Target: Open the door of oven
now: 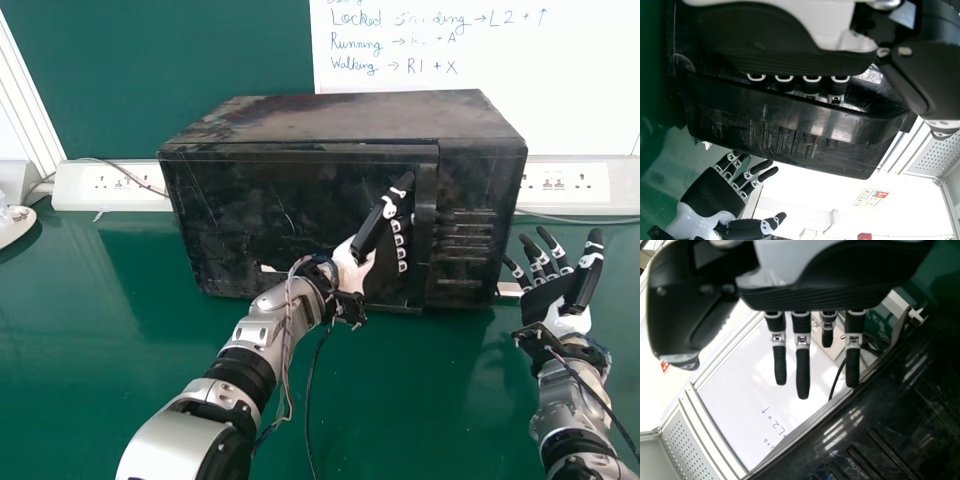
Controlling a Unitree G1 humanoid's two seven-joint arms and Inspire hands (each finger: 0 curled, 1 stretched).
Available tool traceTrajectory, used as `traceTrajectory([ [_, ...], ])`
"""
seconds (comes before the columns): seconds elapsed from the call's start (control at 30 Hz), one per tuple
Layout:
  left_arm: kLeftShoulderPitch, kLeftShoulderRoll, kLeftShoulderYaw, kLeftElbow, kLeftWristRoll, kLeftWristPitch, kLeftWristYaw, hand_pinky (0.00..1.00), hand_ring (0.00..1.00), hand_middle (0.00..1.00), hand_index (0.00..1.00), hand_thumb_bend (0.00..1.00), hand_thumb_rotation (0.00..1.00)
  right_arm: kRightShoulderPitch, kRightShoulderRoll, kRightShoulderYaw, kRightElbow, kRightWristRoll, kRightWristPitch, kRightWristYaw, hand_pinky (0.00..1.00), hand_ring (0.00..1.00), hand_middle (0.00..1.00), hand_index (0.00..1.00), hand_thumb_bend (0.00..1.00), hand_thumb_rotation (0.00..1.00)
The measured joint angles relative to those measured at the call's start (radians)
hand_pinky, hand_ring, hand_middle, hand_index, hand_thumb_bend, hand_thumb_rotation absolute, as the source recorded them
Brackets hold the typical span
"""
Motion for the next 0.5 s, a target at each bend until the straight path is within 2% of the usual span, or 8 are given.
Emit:
traceTrajectory([
  [0.13,-0.001,0.003,-0.008,-0.002,0.003,0.001,0.000,0.25,0.37,0.48,0.72,0.85,0.79,0.000,0.000,0.000,0.000,0.001,0.001,0.000,0.83,0.98,1.00,1.00,1.00,0.77],
  [0.37,-0.001,0.018,-0.015,-0.008,0.018,0.005,-0.043,0.19,0.31,0.42,0.65,0.82,0.81,0.000,0.000,0.000,0.000,0.000,-0.001,0.000,0.82,0.97,1.00,1.00,1.00,0.78],
  [0.5,-0.001,0.024,-0.016,-0.011,0.021,0.008,-0.064,0.18,0.29,0.41,0.64,0.82,0.81,0.000,0.000,0.000,0.000,0.000,-0.001,-0.002,0.84,0.97,1.00,1.00,1.00,0.78],
])
